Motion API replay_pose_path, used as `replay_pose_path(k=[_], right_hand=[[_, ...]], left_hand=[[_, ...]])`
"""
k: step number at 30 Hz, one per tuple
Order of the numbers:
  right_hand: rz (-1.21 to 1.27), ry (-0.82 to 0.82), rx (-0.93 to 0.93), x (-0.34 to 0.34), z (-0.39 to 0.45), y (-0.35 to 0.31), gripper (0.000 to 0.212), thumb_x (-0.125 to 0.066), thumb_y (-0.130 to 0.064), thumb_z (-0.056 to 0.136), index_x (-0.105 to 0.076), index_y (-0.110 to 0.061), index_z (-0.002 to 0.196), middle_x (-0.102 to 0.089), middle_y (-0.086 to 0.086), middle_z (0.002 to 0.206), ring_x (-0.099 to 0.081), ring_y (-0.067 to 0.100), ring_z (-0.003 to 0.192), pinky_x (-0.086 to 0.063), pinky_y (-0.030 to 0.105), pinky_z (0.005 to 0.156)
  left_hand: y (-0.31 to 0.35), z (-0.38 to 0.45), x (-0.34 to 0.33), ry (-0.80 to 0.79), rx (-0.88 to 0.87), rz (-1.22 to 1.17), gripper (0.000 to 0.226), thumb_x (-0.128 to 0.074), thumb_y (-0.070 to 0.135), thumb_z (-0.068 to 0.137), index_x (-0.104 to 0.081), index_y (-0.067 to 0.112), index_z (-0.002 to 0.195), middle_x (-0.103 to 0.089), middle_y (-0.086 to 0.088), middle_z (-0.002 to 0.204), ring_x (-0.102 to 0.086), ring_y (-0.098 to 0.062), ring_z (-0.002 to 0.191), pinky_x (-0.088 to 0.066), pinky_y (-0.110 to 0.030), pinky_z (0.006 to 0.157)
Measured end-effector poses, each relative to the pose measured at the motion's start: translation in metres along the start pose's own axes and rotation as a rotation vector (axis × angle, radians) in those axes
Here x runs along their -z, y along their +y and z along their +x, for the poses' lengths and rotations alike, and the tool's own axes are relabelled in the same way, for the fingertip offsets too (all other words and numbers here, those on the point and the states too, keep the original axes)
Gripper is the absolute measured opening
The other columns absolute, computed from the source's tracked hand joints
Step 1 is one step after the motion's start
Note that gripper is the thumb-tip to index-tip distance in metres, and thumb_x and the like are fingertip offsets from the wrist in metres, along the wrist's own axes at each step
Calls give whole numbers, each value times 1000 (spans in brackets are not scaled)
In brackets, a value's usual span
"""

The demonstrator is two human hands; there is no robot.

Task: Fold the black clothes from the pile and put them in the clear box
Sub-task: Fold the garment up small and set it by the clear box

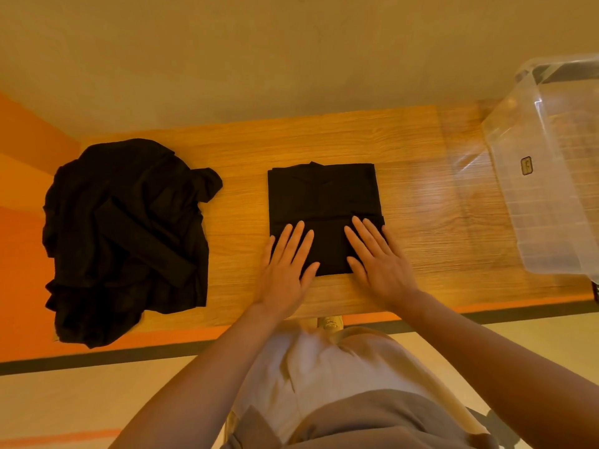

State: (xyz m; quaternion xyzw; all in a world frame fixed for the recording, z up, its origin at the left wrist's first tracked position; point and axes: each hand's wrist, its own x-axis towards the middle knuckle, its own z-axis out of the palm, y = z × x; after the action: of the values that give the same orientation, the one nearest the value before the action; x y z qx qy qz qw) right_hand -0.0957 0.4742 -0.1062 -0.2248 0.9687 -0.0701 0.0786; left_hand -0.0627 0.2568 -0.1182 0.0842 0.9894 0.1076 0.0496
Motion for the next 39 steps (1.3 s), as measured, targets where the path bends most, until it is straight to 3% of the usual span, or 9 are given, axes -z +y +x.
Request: replay_pose_path(k=[8,11,13,16,20,26,31,35,39], right_hand=[[3,-85,-51,7,-10,14,63,-12,-50,101,-19,-14,152,-11,3,160,-2,15,148,-9,44,118],[83,-32,-9,22,9,15,56,-19,-43,102,-28,-12,148,-17,5,159,-8,16,148,-10,43,120],[122,7,17,35,34,19,47,-30,-31,102,-38,-10,144,-25,6,157,-17,17,146,-13,40,120],[116,-14,-23,50,78,28,47,-40,-19,101,-34,-9,146,-27,8,156,-21,20,145,-11,37,121],[36,-124,-85,66,124,42,51,-46,-18,99,-30,-11,147,-31,9,153,-25,25,143,-14,38,119],[-21,-245,-100,85,157,49,45,-55,-19,95,-43,-14,138,-49,9,137,-45,27,127,-29,40,107],[66,-323,-173,86,168,52,31,-58,-22,92,-55,-14,121,-58,7,121,-51,26,114,-27,43,106],[208,-264,-242,82,166,50,24,-65,-20,87,-59,-14,109,-56,4,112,-53,24,106,-28,41,102],[494,-157,-282,85,152,50,21,-65,-10,85,-53,-12,102,-55,4,93,-53,22,82,-45,36,76]], left_hand=[[-23,-12,11,-100,17,16,64,-13,56,100,-15,21,153,-9,-1,161,-1,-18,149,-4,-45,118],[-29,5,28,-60,9,-35,62,-13,54,100,-16,21,153,-9,0,160,0,-17,148,5,-41,117],[-35,33,42,-11,37,-45,59,-21,48,101,-21,18,152,-14,-3,160,-6,-19,148,0,-40,117],[-47,82,59,-44,86,-14,55,-32,38,103,-21,14,151,-20,-7,158,-16,-22,146,-12,-38,118],[-60,134,76,-153,0,127,51,-44,33,100,-32,13,145,-35,-7,149,-32,-24,137,-19,-37,111],[-65,169,89,-256,-6,103,39,-58,31,94,-51,17,129,-53,-3,127,-47,-23,120,-25,-36,101],[-62,176,91,-326,94,0,18,-60,26,93,-63,18,108,-59,-3,112,-53,-24,109,-30,-36,95],[-61,172,93,-303,134,-29,12,-60,21,90,-58,16,101,-53,-7,114,-50,-26,108,-34,-35,93],[-60,157,95,-259,205,-264,22,-62,12,89,-58,12,110,-62,-10,109,-58,-27,100,-50,-39,83]])
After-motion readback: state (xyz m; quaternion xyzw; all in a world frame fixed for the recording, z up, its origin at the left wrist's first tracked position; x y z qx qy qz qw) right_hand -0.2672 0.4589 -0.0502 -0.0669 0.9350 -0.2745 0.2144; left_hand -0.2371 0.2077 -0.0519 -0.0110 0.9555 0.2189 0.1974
